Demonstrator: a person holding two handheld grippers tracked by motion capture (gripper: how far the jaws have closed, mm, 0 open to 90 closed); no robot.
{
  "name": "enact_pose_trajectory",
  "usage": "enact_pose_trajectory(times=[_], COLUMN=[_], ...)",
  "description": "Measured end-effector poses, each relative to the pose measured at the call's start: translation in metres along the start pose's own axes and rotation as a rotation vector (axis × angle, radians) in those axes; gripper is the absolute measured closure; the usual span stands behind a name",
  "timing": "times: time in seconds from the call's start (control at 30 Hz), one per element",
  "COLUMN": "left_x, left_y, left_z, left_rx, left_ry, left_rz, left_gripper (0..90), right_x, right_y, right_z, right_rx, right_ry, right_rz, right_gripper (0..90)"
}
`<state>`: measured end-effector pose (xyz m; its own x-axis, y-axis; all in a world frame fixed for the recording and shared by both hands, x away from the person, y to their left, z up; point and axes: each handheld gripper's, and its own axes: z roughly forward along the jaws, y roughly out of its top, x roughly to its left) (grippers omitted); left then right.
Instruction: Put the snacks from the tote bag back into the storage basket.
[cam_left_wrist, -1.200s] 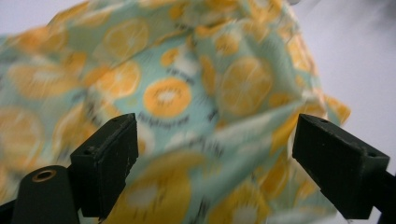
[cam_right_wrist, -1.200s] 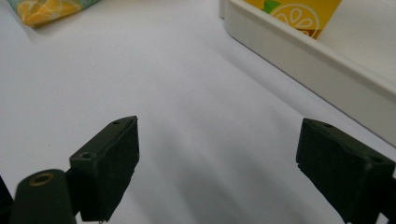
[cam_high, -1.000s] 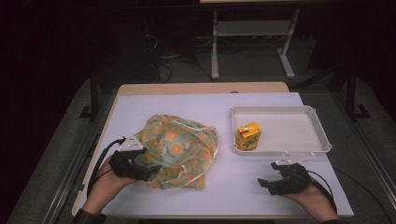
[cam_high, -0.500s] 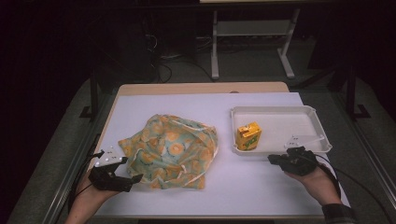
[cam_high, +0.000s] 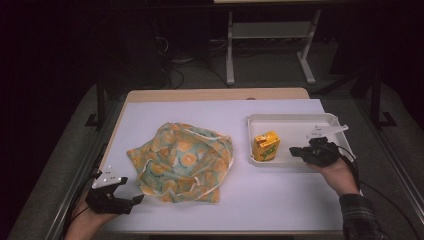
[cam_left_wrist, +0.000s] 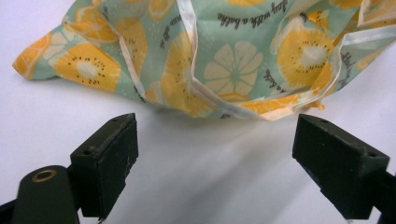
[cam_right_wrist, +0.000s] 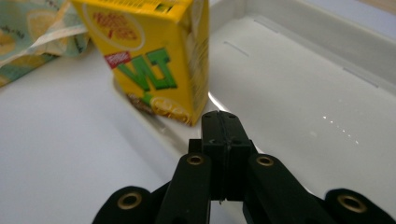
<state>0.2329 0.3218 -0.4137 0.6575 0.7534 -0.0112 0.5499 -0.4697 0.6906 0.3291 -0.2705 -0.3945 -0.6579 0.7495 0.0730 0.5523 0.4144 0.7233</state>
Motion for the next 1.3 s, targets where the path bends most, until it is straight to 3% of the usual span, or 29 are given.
enact_pose_trajectory(times=[0.3,0.6,1.3], left_x=[0.002,0.002,0.003], left_y=[-0.001,-0.002,-0.002], left_z=[0.001,0.003,0.003], left_rx=[-0.005,0.001,0.018], left_ry=[-0.002,-0.008,-0.011], left_rz=[-0.014,-0.004,0.004], left_gripper=[13.9,14.0,14.1], right_x=[-0.01,-0.005,0.003], right_y=[0.017,0.023,0.018], right_z=[0.018,0.033,0.03], right_rx=[-0.016,0.001,0.031], right_ry=[0.014,0.057,0.091], right_rz=[-0.021,-0.054,-0.062], right_gripper=[89.8,89.8,89.9])
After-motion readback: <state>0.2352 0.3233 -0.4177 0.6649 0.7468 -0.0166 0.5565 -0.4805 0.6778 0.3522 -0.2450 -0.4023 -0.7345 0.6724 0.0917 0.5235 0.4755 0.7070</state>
